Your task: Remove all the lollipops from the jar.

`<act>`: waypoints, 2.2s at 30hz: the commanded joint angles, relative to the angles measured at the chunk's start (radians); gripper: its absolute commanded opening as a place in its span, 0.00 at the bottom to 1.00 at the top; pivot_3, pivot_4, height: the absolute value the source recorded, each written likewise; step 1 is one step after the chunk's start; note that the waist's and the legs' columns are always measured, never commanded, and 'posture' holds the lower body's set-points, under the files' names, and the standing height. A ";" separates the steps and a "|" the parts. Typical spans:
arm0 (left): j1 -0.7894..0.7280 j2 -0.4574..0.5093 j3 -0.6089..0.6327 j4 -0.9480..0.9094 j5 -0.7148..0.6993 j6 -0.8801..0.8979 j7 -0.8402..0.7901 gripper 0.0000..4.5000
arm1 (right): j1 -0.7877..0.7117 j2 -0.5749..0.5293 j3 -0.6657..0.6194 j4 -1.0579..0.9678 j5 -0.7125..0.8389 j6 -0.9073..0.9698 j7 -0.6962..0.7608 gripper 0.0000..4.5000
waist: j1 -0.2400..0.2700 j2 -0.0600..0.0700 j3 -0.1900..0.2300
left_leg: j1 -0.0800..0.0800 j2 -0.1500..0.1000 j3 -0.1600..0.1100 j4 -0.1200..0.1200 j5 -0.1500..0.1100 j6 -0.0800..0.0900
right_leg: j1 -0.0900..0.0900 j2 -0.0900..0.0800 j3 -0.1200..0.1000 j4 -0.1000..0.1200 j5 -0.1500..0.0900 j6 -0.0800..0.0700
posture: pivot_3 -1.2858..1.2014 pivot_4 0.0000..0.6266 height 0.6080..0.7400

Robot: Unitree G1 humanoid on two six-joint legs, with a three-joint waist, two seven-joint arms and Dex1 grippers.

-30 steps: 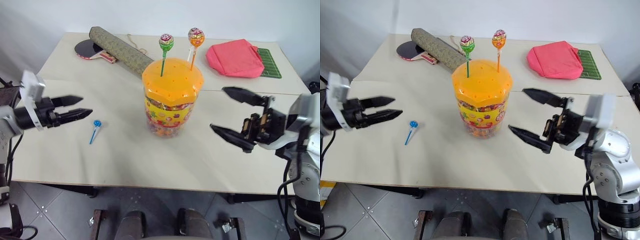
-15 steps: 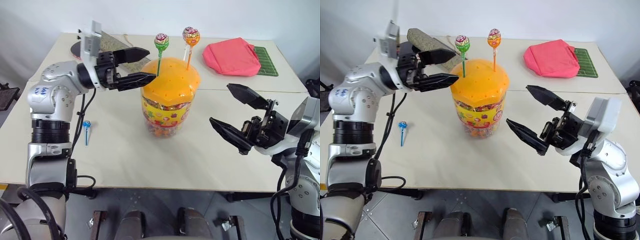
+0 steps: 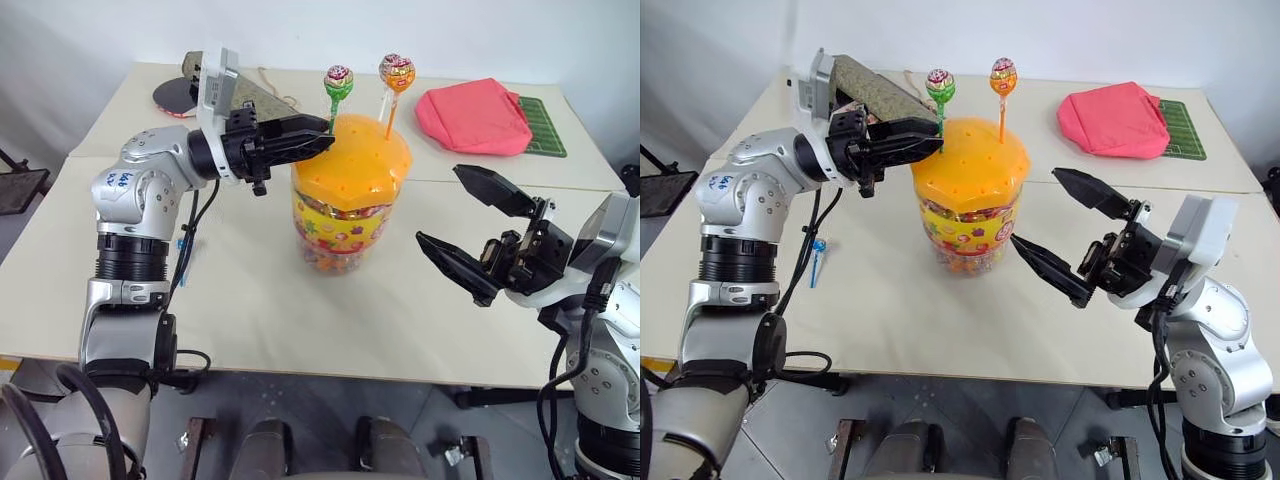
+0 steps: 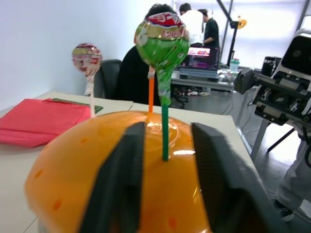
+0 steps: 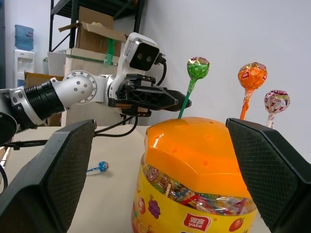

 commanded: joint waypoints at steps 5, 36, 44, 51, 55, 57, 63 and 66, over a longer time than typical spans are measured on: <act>-0.033 -0.020 0.081 -0.012 -0.058 -0.011 0.035 0.01 | -0.038 0.014 0.025 -0.004 0.003 -0.029 0.013 1.00 | -0.001 0.000 0.000 | 0.000 0.000 0.000 0.000 0.000 0.000 | 0.000 0.000 0.000 0.000 0.000 0.000 | 0.52 0.24 1.00; 0.712 0.307 0.210 -0.440 -0.061 0.546 0.524 0.27 | -0.119 -0.154 0.093 0.218 -0.133 -0.018 0.325 1.00 | -0.001 -0.001 0.001 | 0.000 0.000 -0.003 0.003 -0.003 0.000 | 0.002 -0.001 0.001 0.000 0.000 0.001 | 0.52 0.24 1.00; 0.670 0.373 0.303 -0.419 -0.101 0.200 0.199 0.81 | -0.308 -0.136 0.104 0.214 -0.115 0.298 -0.060 1.00 | -0.004 -0.001 0.001 | 0.000 0.000 -0.002 0.003 -0.003 0.000 | 0.000 -0.001 0.001 0.000 0.000 0.001 | 0.52 0.24 1.00; 0.548 0.258 0.387 -0.398 -0.264 0.070 0.079 0.99 | -0.536 -0.031 0.117 0.307 -0.091 0.466 -0.238 1.00 | -0.003 0.000 0.001 | -0.001 0.001 -0.001 0.003 -0.003 -0.001 | -0.001 0.000 0.001 0.000 0.000 0.000 | 0.52 0.24 1.00; 0.525 0.219 0.386 -0.401 -0.303 0.051 0.082 0.99 | -0.583 0.011 0.130 0.313 -0.078 0.496 -0.241 1.00 | -0.004 0.000 0.001 | -0.001 0.001 -0.001 0.003 -0.003 0.000 | -0.001 0.000 0.000 0.000 0.000 0.001 | 0.52 0.24 1.00; 0.523 0.211 0.387 -0.399 -0.314 0.054 0.087 0.99 | -0.594 0.024 0.133 0.309 -0.069 0.511 -0.237 1.00 | -0.006 0.000 0.001 | -0.002 0.001 -0.001 0.003 -0.003 0.000 | -0.001 0.000 0.000 0.000 0.000 0.001 | 0.52 0.24 1.00; 0.520 0.207 0.402 -0.378 -0.319 0.023 0.096 1.00 | -0.612 0.055 0.145 0.339 -0.095 0.499 -0.240 0.73 | -0.014 0.000 0.001 | -0.001 0.001 -0.001 0.003 -0.003 0.000 | -0.001 0.000 0.000 0.001 0.000 0.001 | 0.52 0.24 1.00; 0.526 0.220 0.402 -0.373 -0.323 0.021 0.082 1.00 | -0.632 0.082 0.130 0.362 -0.091 0.494 -0.260 0.51 | -0.022 0.000 0.001 | -0.001 0.001 -0.001 0.002 -0.003 0.000 | -0.001 0.000 0.000 0.001 0.000 0.001 | 0.52 0.24 1.00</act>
